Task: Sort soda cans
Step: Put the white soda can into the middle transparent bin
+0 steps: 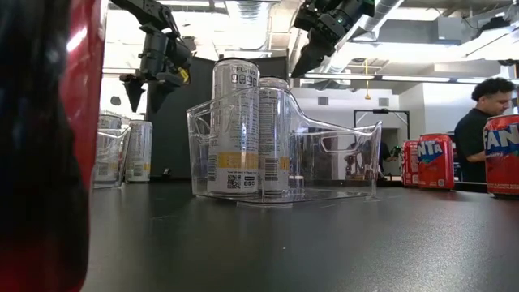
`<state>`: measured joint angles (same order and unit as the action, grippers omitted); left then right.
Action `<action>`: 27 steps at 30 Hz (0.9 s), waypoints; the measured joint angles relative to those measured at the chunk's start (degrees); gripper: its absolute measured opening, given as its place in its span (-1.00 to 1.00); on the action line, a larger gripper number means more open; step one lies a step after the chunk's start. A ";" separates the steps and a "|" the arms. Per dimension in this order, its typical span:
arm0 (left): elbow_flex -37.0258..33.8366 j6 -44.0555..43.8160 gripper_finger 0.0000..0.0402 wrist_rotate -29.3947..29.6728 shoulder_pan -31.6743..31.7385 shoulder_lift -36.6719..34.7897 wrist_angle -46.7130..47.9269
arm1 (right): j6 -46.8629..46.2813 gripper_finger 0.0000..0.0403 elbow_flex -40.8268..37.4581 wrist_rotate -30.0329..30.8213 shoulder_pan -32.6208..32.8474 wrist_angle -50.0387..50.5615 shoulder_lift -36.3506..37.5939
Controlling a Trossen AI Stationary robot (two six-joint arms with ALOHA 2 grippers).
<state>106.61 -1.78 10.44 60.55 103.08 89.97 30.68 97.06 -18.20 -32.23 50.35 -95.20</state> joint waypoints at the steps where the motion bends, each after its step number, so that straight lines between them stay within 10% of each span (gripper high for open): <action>1: 0.00 0.02 0.85 0.00 0.00 -0.44 0.09 | 0.02 0.64 0.00 0.00 0.00 -0.04 0.00; 15: -20.67 2.84 0.85 -4.98 3.32 -12.06 -15.47 | -0.35 0.64 0.00 -0.01 0.00 -3.32 0.00; 27: -21.24 1.67 0.85 -5.33 4.28 -12.89 -20.65 | -1.58 0.64 0.00 -0.02 0.00 -3.43 -0.02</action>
<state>85.36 -0.11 5.10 64.84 90.19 69.32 29.09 97.06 -18.21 -32.23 46.91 -95.22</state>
